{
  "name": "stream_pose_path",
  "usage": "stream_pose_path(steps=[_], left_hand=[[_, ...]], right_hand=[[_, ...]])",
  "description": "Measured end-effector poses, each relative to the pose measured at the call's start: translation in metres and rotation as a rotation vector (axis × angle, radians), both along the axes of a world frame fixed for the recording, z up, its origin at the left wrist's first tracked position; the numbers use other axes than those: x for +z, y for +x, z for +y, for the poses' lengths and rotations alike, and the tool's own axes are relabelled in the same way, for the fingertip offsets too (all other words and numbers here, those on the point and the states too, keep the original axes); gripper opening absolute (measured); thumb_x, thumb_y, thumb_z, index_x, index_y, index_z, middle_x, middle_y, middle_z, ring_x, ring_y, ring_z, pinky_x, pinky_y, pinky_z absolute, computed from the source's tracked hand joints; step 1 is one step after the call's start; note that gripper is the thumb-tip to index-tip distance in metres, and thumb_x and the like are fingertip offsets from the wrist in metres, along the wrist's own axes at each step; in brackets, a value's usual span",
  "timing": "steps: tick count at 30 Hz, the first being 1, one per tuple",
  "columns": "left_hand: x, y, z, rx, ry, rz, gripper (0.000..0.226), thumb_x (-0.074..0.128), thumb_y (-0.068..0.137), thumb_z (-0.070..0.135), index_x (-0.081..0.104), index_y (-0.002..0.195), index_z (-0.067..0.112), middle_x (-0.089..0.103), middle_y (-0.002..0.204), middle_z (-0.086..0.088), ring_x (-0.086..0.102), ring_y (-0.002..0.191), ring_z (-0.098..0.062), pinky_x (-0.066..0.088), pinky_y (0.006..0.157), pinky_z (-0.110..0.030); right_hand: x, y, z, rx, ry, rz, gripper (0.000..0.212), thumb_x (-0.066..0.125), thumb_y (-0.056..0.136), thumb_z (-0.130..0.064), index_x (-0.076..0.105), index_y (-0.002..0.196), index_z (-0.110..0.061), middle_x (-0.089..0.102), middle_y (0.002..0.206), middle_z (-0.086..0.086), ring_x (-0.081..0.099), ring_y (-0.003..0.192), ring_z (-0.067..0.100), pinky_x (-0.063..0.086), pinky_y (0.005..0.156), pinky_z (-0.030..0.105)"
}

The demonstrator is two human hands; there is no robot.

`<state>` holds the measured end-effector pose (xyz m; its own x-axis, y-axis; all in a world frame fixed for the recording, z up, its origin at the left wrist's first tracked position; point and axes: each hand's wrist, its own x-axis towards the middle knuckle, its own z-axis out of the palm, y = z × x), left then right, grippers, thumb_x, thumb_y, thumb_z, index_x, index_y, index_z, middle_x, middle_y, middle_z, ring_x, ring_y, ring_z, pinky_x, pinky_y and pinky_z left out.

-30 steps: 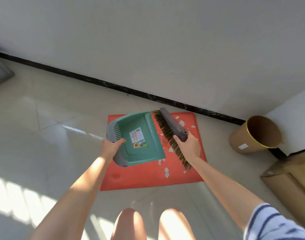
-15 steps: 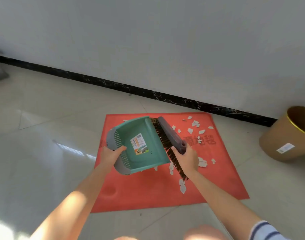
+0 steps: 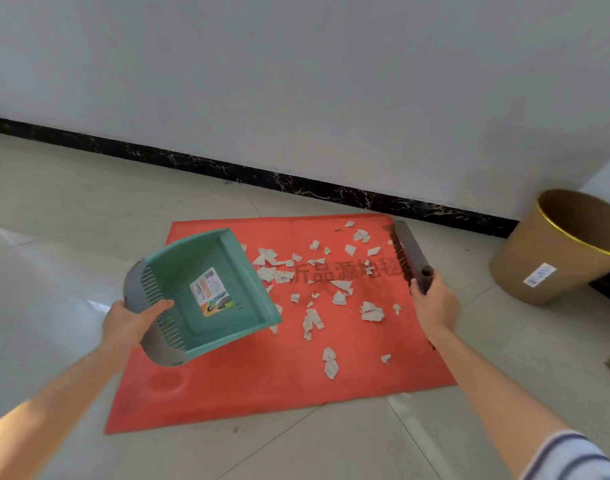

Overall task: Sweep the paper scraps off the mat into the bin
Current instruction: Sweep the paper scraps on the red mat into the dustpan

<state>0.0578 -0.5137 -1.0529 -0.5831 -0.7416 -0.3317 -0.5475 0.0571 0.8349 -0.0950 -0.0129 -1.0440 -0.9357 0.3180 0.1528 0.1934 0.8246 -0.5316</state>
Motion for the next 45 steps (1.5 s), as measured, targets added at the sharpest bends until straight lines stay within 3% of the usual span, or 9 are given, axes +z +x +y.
stream_pose_path(steps=[4,8,16,20,26,31,37,41,45], left_hand=[[0.003,0.002,-0.011,0.021,-0.030,0.011,0.061,0.090,0.062,0.036,0.065,0.108,0.005,0.070,0.106,-0.017,0.067,0.095,-0.035,0.056,0.083,-0.056],[-0.001,0.000,-0.017,0.019,-0.022,0.011,0.050,0.087,0.069,0.030,0.064,0.106,0.004,0.069,0.105,-0.017,0.066,0.096,-0.036,0.056,0.083,-0.053],[-0.024,-0.004,-0.025,-0.003,0.019,-0.016,0.071,0.090,0.055,0.037,0.061,0.111,0.004,0.068,0.108,-0.016,0.066,0.098,-0.036,0.056,0.083,-0.055],[-0.032,-0.004,-0.033,0.018,-0.004,-0.051,0.058,0.089,0.064,0.033,0.062,0.105,0.003,0.068,0.110,-0.020,0.065,0.098,-0.037,0.056,0.082,-0.054],[-0.027,0.018,-0.046,0.038,-0.081,-0.026,0.076,0.087,0.050,0.043,0.063,0.110,0.004,0.068,0.108,-0.016,0.065,0.098,-0.035,0.056,0.081,-0.054],[-0.034,0.024,-0.049,0.051,-0.087,-0.024,0.091,0.082,0.034,0.056,0.063,0.107,0.006,0.069,0.105,-0.014,0.066,0.095,-0.035,0.056,0.081,-0.056],[-0.033,0.026,-0.034,0.042,-0.104,-0.068,0.061,0.089,0.066,0.031,0.053,0.110,0.008,0.063,0.111,-0.016,0.062,0.100,-0.038,0.055,0.082,-0.055],[-0.038,0.031,-0.037,0.044,-0.114,-0.094,0.071,0.088,0.067,0.032,0.052,0.121,0.004,0.061,0.112,-0.014,0.061,0.100,-0.038,0.055,0.082,-0.055],[-0.041,0.042,-0.053,0.077,-0.084,-0.093,0.070,0.090,0.062,0.035,0.057,0.115,0.006,0.065,0.109,-0.013,0.064,0.097,-0.037,0.055,0.081,-0.055]], right_hand=[[-0.027,0.012,0.033,-0.063,0.039,-0.062,0.028,0.057,0.093,-0.034,0.056,0.102,-0.007,0.069,0.089,0.019,0.064,0.079,0.038,0.049,0.065,0.041],[-0.046,0.025,0.012,-0.066,-0.008,-0.092,0.035,0.060,0.092,-0.032,0.057,0.114,-0.005,0.068,0.097,0.023,0.065,0.088,0.041,0.047,0.069,0.041],[-0.056,0.037,-0.096,0.095,-0.181,-0.092,0.038,0.062,0.091,-0.032,0.058,0.120,-0.008,0.069,0.102,0.013,0.065,0.093,0.033,0.046,0.066,0.032],[-0.050,0.024,-0.109,0.109,-0.221,-0.027,0.042,0.062,0.090,-0.038,0.057,0.121,-0.011,0.069,0.104,0.008,0.065,0.096,0.027,0.048,0.067,0.030],[-0.035,-0.012,-0.011,-0.018,0.122,0.052,0.034,0.060,0.092,-0.033,0.057,0.112,-0.006,0.067,0.099,0.021,0.063,0.089,0.040,0.043,0.067,0.038],[-0.063,-0.004,-0.009,-0.088,0.117,-0.067,0.031,0.062,0.090,-0.029,0.057,0.105,-0.003,0.066,0.099,0.026,0.063,0.090,0.044,0.048,0.073,0.045],[-0.083,0.018,-0.091,0.148,-0.057,-0.067,0.030,0.064,0.089,-0.035,0.060,0.103,-0.009,0.069,0.087,0.015,0.065,0.080,0.038,0.044,0.060,0.036],[-0.064,0.012,-0.107,0.198,-0.172,-0.016,0.035,0.068,0.087,-0.033,0.062,0.110,-0.008,0.069,0.093,0.010,0.064,0.086,0.030,0.043,0.064,0.031],[-0.040,-0.019,-0.085,0.105,-0.098,0.094,0.041,0.067,0.087,-0.034,0.061,0.116,-0.006,0.069,0.105,0.018,0.063,0.099,0.035,0.046,0.074,0.035]])
